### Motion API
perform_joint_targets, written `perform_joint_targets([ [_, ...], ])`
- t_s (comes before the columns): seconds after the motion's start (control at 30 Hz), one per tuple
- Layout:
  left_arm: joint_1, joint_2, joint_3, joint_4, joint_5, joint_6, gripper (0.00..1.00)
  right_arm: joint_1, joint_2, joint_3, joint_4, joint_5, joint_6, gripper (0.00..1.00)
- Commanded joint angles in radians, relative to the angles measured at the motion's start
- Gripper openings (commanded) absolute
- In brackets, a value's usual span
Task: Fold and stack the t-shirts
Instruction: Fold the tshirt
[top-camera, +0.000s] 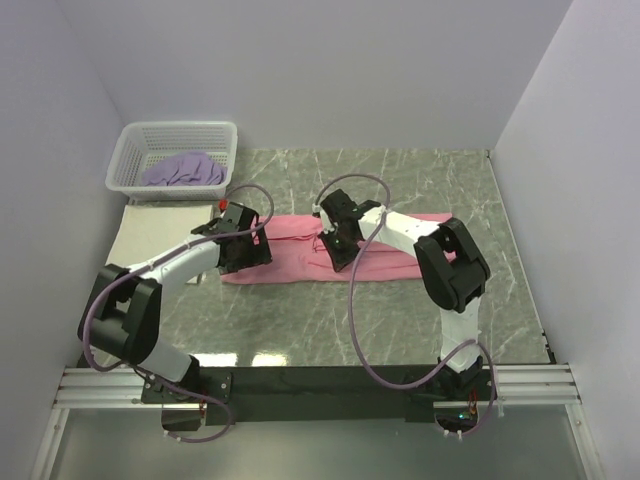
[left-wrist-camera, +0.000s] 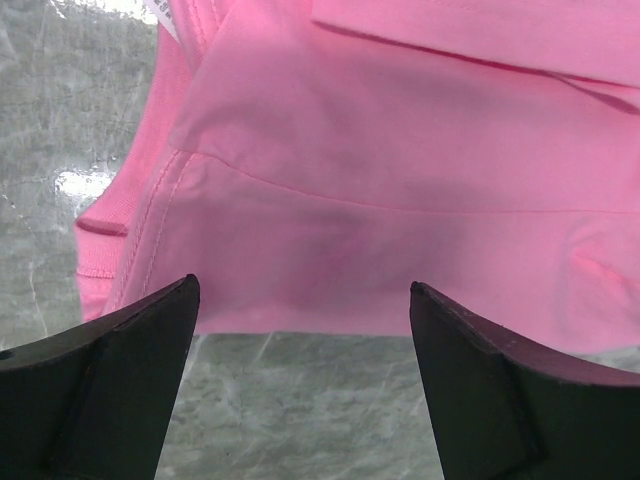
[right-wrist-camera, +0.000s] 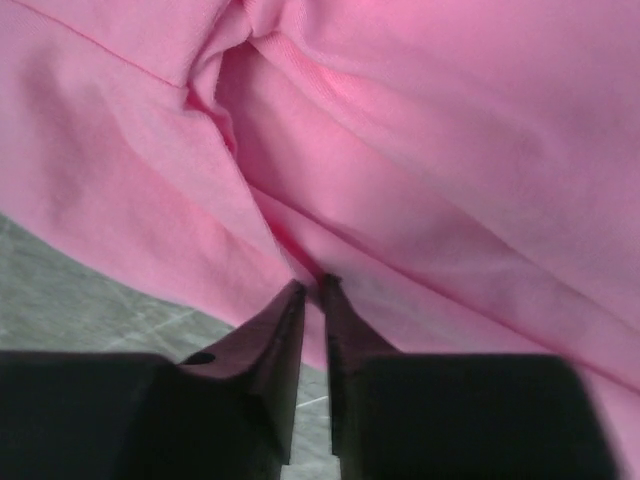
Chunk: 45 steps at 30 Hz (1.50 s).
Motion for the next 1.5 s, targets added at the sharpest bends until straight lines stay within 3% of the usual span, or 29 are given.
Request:
perform_joint_targets([
  [0.0, -0.004, 0.017, 0.036, 0.032, -0.03, -0.003, 0.91, -0.003, -0.003, 0.055, 0.006, 0.025, -0.032, 0.15],
  [0.07, -0.002, 0.037, 0.034, 0.021, -0.029, -0.005, 0.9, -0.003, -0.003, 0.071, -0.003, 0.072, -0.043, 0.09],
  [0.53, -0.004, 0.016, 0.005, 0.009, -0.035, -0.005, 0.89, -0.013, 0.063, 0.2, -0.051, 0.345, -0.063, 0.1],
  [0.63, -0.004, 0.004, 0.002, 0.005, -0.034, -0.003, 0.89, -0.023, 0.069, 0.22, -0.046, 0.396, -0.046, 0.16],
  [0.67, -0.004, 0.0, 0.002, 0.005, -0.033, 0.0, 0.89, -0.028, 0.067, 0.232, -0.048, 0.405, -0.035, 0.24],
  [0.8, -0.002, -0.016, 0.006, -0.002, -0.035, 0.007, 0.89, -0.066, 0.026, 0.222, -0.049, 0.44, 0.012, 0.37],
  [1.03, 0.001, -0.047, 0.04, -0.021, -0.069, 0.03, 0.89, -0.293, -0.155, 0.031, -0.028, 0.402, 0.227, 0.39],
  [1.27, 0.057, -0.009, 0.062, -0.016, -0.06, -0.008, 0.88, -0.563, -0.38, -0.253, 0.083, 0.187, 0.41, 0.39],
  [1.47, 0.064, 0.034, 0.074, -0.013, -0.04, -0.025, 0.87, -0.726, -0.482, -0.418, 0.116, 0.184, 0.502, 0.39],
])
